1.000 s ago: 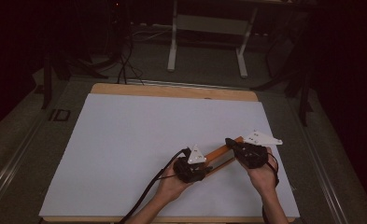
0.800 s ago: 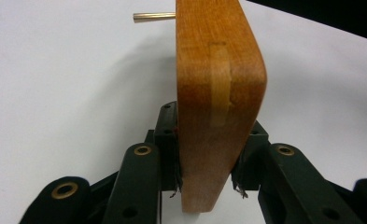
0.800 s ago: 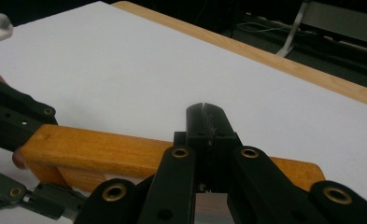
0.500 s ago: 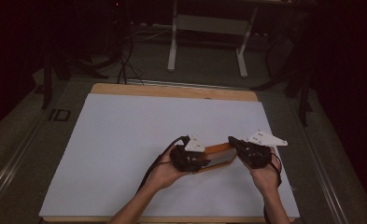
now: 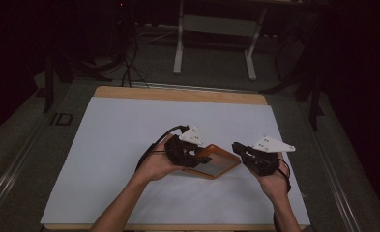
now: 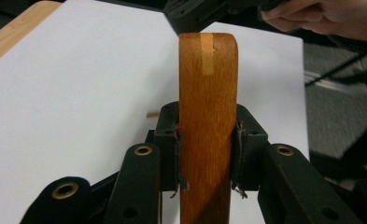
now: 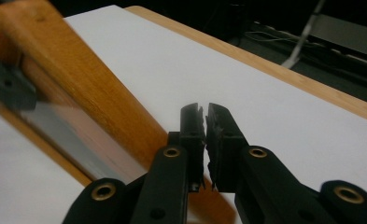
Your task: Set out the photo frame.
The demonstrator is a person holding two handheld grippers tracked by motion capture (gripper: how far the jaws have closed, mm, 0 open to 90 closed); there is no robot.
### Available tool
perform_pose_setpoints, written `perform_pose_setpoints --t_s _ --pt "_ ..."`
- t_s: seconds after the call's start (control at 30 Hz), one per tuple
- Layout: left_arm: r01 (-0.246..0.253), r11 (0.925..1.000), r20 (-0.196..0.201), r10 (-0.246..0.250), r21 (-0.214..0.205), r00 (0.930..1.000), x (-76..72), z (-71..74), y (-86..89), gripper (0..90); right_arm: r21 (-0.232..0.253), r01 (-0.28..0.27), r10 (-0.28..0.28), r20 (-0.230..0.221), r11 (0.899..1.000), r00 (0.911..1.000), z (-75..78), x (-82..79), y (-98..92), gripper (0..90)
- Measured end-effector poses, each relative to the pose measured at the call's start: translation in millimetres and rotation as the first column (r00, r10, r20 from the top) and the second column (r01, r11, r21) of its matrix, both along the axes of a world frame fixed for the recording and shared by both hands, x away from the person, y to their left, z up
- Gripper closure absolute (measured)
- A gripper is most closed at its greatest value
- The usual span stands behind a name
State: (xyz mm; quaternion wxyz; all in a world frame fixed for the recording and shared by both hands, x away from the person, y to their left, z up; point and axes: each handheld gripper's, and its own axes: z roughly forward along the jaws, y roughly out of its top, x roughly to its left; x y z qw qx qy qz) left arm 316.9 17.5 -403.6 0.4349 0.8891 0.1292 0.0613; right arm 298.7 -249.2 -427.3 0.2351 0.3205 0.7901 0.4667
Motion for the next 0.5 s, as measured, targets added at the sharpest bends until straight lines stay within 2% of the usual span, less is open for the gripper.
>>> perform_pose_setpoints --t_s 0.07,0.1,0.13,0.17,0.23,0.27,0.3,0.37,0.4,0.43,0.5 --pt "0.031 0.9993 0.006 -0.031 0.022 0.9995 1.0 7.3 1.7 69.0 -0.001 -0.012 0.012 0.001 1.000 0.9999 0.5 -0.5 0.8 81.6" --pt "0.057 0.9973 0.010 -0.057 0.046 0.9983 1.2 13.4 2.6 68.9 -0.002 -0.035 0.035 0.004 0.999 0.9994 2.1 -2.1 2.3 77.7" --pt "0.057 0.9973 0.010 -0.057 0.046 0.9983 1.2 13.4 2.6 68.9 -0.002 -0.056 0.056 0.004 0.998 0.9984 2.8 -2.8 2.8 75.9" --pt "0.074 0.9948 0.017 -0.075 0.070 0.9970 1.2 17.0 3.3 68.9 -0.001 -0.069 0.069 0.007 0.998 0.9976 3.4 -3.7 3.5 74.3" --pt "0.084 0.9932 0.022 -0.086 0.081 0.9960 1.5 18.1 4.3 68.8 0.012 -0.104 0.104 0.010 0.994 0.9945 4.5 -5.3 4.2 73.4" --pt "0.084 0.9932 0.022 -0.086 0.081 0.9960 1.5 18.1 4.3 68.8 0.012 -0.104 0.104 0.010 0.994 0.9945 4.5 -5.3 4.2 73.4" --pt "0.088 0.9927 0.018 -0.090 0.082 0.9958 3.2 18.2 5.8 68.8 0.038 -0.147 0.146 0.013 0.988 0.9891 5.7 -6.7 3.7 71.9" --pt "0.098 0.9925 0.012 -0.099 0.073 0.9950 5.0 17.6 7.0 68.7 0.041 -0.199 0.199 0.013 0.979 0.9799 7.2 -8.4 3.7 68.6" --pt "0.098 0.9925 0.012 -0.099 0.073 0.9950 5.0 17.6 7.0 68.7 0.041 -0.199 0.199 0.013 0.979 0.9799 7.2 -8.4 3.7 68.6" --pt "0.109 0.9914 0.011 -0.110 0.072 0.9939 6.3 17.5 7.4 68.6 0.036 -0.239 0.239 0.011 0.970 0.9711 7.8 -9.8 5.0 63.7" --pt "0.109 0.9914 0.010 -0.110 0.073 0.9939 6.6 17.6 7.1 68.6 0.028 -0.280 0.280 0.005 0.960 0.9600 7.4 -11.1 7.6 59.9"
